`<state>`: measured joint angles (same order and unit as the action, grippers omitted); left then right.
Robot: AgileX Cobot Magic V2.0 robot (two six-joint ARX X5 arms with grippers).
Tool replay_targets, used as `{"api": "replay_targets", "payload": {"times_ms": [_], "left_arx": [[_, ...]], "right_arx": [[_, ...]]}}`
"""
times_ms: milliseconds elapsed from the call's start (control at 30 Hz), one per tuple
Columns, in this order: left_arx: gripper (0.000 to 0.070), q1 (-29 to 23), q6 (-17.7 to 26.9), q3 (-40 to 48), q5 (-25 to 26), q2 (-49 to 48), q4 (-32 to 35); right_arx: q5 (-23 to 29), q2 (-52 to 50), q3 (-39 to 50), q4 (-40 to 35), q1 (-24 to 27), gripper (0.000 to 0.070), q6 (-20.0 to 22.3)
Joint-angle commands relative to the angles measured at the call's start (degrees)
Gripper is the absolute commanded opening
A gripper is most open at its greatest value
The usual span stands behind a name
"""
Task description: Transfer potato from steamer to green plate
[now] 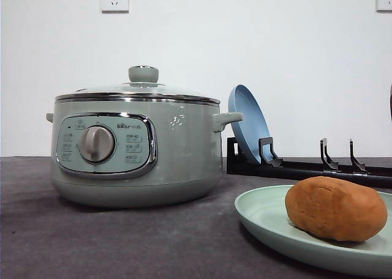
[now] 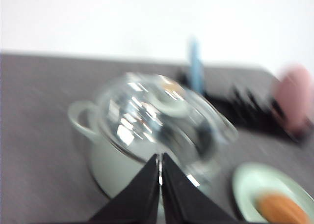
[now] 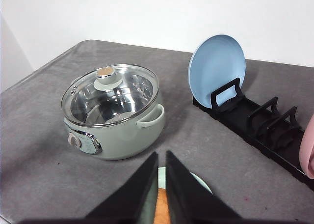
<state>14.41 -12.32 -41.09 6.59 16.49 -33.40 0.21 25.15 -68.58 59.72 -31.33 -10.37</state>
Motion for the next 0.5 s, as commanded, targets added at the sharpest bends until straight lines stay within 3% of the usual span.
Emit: {"api": "replay_targets", "payload": {"times_ms": [0, 100, 200, 367, 467], "left_arx": [[0.0000, -3.6, 0.7, 6.2, 0.3, -2.9, 7.1], [0.0000, -8.0, 0.7, 16.2, 0.3, -8.8, 15.3], [0.0000, -10.3, 1.5, 24.6, 0.2, -13.6, 19.3], [0.0000, -12.4, 7.2, 33.4, -0.6, -16.3, 20.1], [0.0000, -13.5, 8.1, 35.7, -0.8, -16.3, 20.1]], "right_arx": [[0.0, 0.2, -0.8, -0.6, -0.3, 0.0015, 0.1], [0.0, 0.2, -0.8, -0.6, -0.3, 0.0015, 0.1], [0.1, 0.2, -0.8, -0.6, -0.3, 0.0015, 0.1], [0.0, 0.2, -0.8, -0.6, -0.3, 0.0015, 0.1], [0.1, 0.2, -0.8, -0.6, -0.3, 0.0015, 0.1]]}}
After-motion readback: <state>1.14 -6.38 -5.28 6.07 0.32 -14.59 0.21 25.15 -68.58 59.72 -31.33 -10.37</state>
